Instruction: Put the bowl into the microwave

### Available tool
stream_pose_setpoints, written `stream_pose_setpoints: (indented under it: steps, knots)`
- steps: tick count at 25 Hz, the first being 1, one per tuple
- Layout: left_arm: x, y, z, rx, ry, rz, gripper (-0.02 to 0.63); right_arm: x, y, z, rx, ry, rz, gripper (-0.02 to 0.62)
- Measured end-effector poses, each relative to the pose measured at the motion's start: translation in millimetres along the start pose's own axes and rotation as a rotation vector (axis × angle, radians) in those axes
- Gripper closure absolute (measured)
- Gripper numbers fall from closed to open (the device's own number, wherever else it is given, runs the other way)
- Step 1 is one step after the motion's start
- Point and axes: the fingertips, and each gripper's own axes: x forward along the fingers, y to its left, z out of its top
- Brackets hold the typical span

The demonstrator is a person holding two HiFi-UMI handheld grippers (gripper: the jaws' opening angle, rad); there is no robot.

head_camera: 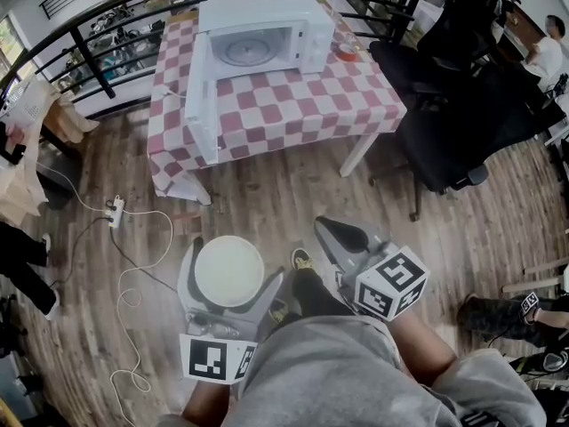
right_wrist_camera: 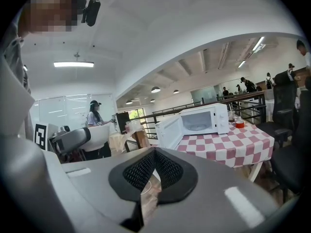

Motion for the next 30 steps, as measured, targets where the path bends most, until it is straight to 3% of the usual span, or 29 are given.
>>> stream_pose_setpoints:
  steps: [10,30]
  knots:
    - [39.2,10.9,-0.6,0.028,0.008,0.016,0.064,29.7,-33.4,9.0,0.022,-0.004,0.027,0.597]
    - [184.6,17.3,-18.8,0.031,0.063,-0.014,0.064,87.5,-159.4,40.8,0.077,0.01,0.022,0.597]
